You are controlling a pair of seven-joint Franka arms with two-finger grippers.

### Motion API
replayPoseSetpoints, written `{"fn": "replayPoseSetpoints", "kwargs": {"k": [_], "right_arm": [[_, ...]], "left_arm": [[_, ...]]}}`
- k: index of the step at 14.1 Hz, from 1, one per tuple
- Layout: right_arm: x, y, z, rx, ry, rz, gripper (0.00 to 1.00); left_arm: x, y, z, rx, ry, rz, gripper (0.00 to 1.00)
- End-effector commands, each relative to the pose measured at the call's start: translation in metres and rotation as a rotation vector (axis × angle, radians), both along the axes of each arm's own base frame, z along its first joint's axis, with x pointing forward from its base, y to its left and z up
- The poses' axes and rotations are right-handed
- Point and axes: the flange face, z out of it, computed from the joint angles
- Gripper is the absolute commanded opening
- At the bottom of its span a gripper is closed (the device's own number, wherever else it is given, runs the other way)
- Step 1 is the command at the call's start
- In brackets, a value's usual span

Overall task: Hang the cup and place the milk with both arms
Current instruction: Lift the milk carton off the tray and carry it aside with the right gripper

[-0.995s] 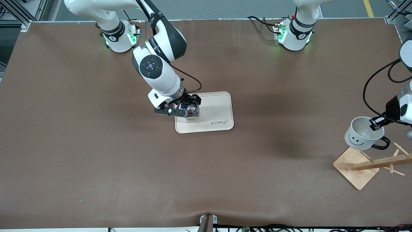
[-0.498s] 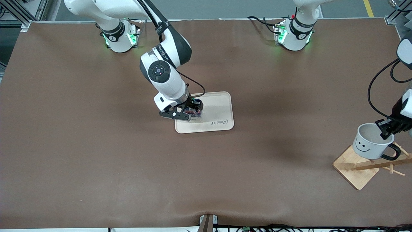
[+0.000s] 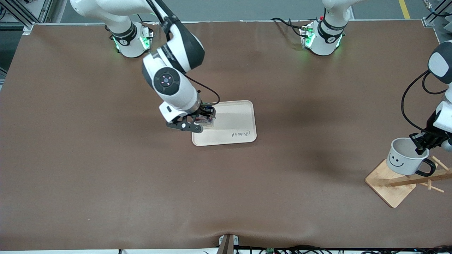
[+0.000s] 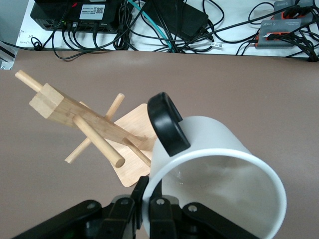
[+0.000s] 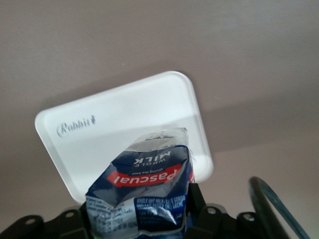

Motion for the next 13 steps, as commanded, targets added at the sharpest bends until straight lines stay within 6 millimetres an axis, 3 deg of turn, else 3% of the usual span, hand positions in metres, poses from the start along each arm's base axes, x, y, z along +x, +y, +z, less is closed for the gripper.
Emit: {"fn": "replayPoseSetpoints", "kwargs": {"k": [1,3,6,11,13], "right_arm": [[0.025,-0.067,0.059,0.017,0.003,0.036,0.00],[0.039,-0.141,0.072,0.042,-0.019,0.104,0.00],[0.038,-0.229,0.071,0.006,-0.013,0.126,0.00],[0.021,-0.382,0.012,0.057,0.040,0.104,0.00],[0.011,-0.425,-0.008,0.080,0.061,0.087,0.00]], "left_arm": [[-0.023,-0.004,0.013,0.009,-0.001,-0.011,0.00],[-0.028,-0.006,0.018,0.013,0.009,-0.011,0.00],[-0.029,-0.003,0.015,0.030,0.030,-0.053,0.00],[-0.028,0.008,0.013,-0.017,0.026,-0.100,0.00],[-0.028,0.009,0.012,-0.011,0.028,-0.117,0.00]]}}
